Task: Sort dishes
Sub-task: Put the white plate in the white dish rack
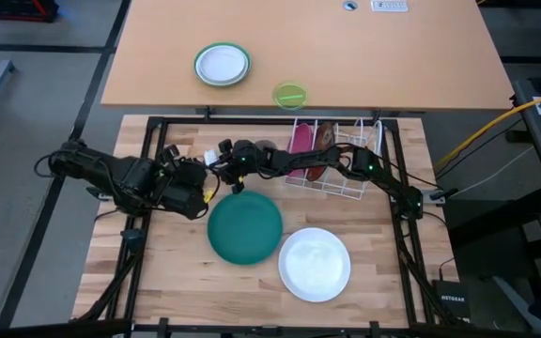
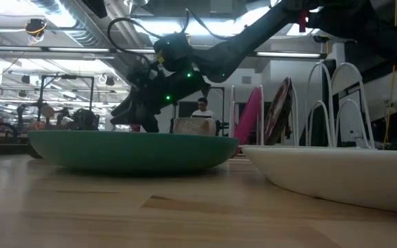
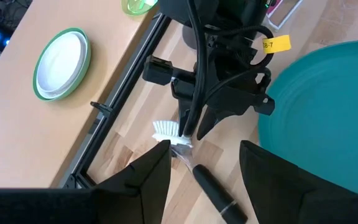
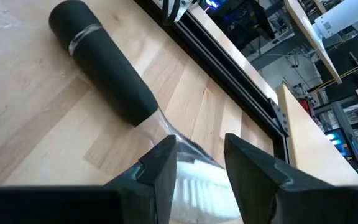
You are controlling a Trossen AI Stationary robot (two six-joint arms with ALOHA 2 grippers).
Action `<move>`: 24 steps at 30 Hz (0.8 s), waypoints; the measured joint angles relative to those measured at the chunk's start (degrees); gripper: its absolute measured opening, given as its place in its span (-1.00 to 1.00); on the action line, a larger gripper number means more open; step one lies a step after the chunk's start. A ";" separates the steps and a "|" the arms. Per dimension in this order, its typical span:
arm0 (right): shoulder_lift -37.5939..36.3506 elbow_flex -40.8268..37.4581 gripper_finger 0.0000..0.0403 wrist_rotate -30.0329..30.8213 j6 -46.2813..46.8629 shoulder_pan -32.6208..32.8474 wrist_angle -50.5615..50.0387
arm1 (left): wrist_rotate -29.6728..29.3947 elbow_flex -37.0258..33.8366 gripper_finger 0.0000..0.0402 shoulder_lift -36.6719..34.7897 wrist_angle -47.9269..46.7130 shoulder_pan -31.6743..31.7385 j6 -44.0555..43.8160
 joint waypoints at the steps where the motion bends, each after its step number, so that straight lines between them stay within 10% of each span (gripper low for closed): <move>1: 0.00 0.00 -0.31 0.00 0.00 0.00 -0.05 | 0.01 -0.01 -0.10 0.00 0.00 0.00 0.00; 10: -4.21 -0.02 -0.31 -0.04 0.50 1.03 -6.00 | 0.02 -0.01 -0.10 0.00 0.04 -0.11 3.08; 24: -20.91 0.02 -0.30 2.88 2.36 11.77 -43.23 | 0.02 -0.01 -0.10 0.00 0.02 0.00 6.36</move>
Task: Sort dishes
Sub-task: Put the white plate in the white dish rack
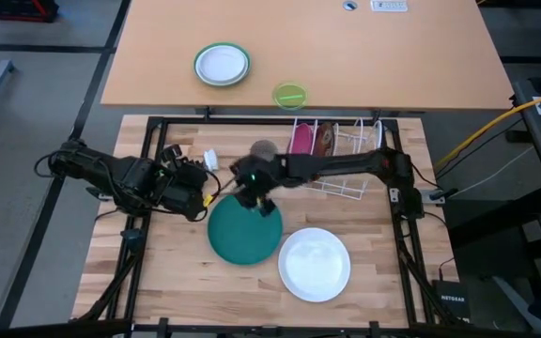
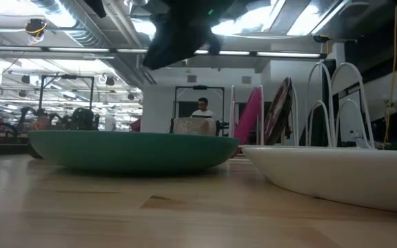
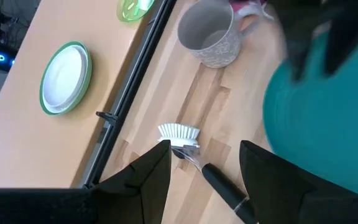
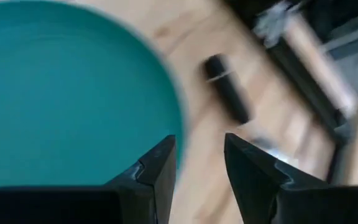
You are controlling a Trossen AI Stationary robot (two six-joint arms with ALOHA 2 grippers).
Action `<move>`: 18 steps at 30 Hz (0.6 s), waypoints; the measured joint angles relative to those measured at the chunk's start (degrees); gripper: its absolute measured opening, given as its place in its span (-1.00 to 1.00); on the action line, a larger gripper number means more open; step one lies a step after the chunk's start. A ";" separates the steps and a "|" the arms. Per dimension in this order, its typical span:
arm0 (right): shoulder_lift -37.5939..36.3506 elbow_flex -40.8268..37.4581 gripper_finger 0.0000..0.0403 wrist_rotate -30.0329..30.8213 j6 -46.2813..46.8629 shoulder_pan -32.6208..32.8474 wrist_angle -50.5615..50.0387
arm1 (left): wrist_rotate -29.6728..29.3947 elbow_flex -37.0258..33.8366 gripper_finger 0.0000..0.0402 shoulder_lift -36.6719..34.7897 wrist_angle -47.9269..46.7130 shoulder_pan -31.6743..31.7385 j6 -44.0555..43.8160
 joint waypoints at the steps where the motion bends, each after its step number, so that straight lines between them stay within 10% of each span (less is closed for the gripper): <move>1: -0.67 0.00 -0.30 1.68 2.26 1.30 -3.18 | 0.02 0.00 -0.10 0.00 -0.02 -0.02 0.32; 18: -4.04 -0.09 -0.30 13.03 58.90 23.07 -59.84 | 0.02 0.00 -0.10 0.00 0.25 -0.11 3.17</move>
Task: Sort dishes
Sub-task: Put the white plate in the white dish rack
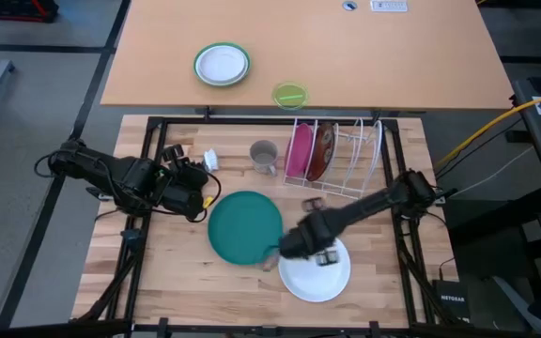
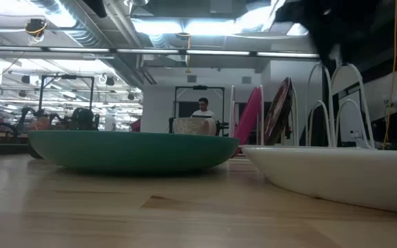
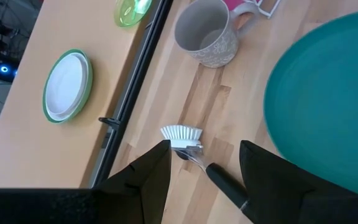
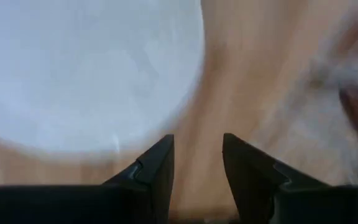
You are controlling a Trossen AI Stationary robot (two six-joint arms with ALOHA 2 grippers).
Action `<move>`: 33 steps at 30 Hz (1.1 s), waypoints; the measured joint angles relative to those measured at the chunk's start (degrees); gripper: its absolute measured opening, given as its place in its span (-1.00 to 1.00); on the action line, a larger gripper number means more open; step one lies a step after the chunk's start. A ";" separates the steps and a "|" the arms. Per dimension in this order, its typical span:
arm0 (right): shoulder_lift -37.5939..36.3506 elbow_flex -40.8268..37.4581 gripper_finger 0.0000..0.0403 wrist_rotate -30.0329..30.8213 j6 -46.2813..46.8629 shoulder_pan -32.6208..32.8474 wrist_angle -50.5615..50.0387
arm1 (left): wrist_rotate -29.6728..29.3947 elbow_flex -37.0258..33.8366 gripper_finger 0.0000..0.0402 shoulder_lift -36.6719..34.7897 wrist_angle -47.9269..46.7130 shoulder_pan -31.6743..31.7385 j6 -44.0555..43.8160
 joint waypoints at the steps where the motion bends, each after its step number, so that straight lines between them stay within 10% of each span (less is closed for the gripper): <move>1: -0.24 -0.41 -0.30 0.68 2.37 1.26 -1.37 | 0.00 0.00 -0.10 0.00 0.06 0.00 -0.13; 11: -14.71 -7.87 -0.30 4.38 10.24 8.65 0.84 | 0.02 0.02 -0.10 0.00 3.60 -0.24 1.87; 19: -34.98 -29.54 -0.30 12.67 36.97 11.55 3.27 | 0.04 0.02 -0.10 0.02 6.83 -0.37 5.08; 24: -44.42 -48.33 -0.30 10.98 51.09 13.46 19.97 | 0.65 0.00 -0.10 0.04 9.47 -0.37 6.30; 33: -48.13 -65.13 -0.30 6.86 46.93 14.34 52.83 | 9.94 -6.65 -0.10 2.61 31.19 -2.22 22.59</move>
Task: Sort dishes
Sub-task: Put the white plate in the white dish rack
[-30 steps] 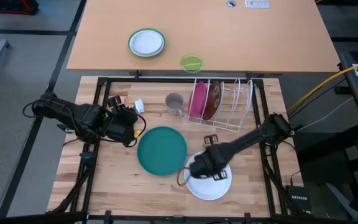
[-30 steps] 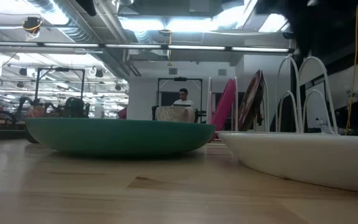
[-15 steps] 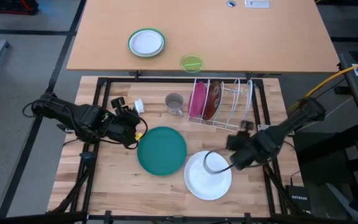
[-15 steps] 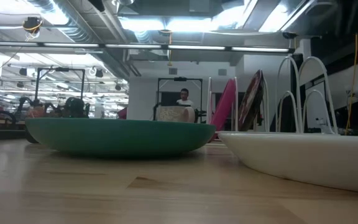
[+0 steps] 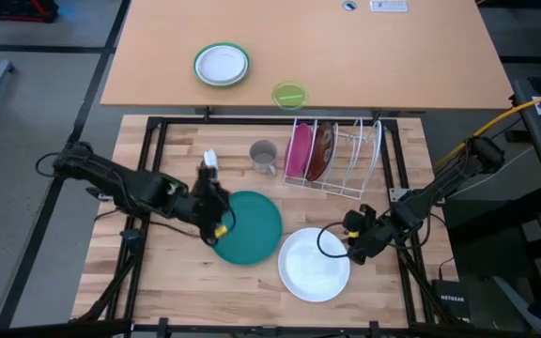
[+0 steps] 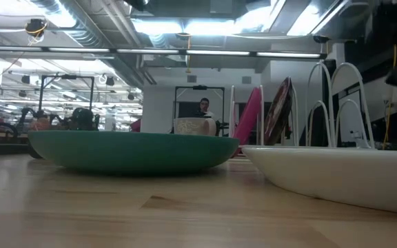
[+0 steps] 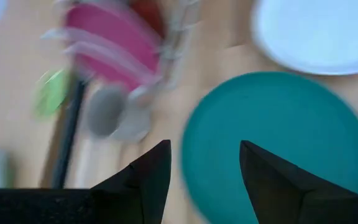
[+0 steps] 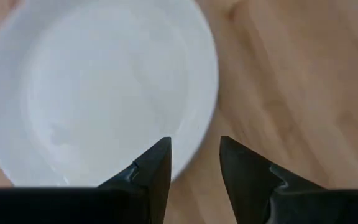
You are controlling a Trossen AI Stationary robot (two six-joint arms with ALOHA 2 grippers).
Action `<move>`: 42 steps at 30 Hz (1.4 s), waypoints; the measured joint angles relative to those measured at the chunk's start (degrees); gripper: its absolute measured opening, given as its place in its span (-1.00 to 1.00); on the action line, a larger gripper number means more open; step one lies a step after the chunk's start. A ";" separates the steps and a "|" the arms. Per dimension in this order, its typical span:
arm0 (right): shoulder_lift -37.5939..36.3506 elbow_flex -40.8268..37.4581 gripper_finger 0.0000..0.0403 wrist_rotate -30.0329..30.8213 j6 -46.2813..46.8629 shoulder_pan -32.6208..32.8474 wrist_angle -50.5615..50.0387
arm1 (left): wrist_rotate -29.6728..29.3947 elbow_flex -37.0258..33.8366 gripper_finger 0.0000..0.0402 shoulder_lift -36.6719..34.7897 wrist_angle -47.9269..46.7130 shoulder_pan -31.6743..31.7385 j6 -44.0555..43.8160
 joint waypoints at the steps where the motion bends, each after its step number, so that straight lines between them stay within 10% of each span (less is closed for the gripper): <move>1: 0.02 -0.96 -0.30 -0.57 0.20 0.00 0.77 | 1.59 -1.70 -0.10 0.47 3.46 -0.40 2.87; 11: 0.04 -4.30 -0.30 -2.42 7.62 -0.02 1.42 | 13.93 -16.24 -0.10 8.51 34.97 -4.47 25.35; 24: 0.04 -4.30 -0.30 -2.61 7.69 -0.02 4.84 | 14.28 -17.84 -0.10 26.72 63.08 -4.93 47.19; 42: 1.45 -4.30 -0.30 -7.49 16.33 -0.02 3.26 | 17.73 -17.79 -0.10 29.76 68.00 -4.09 55.49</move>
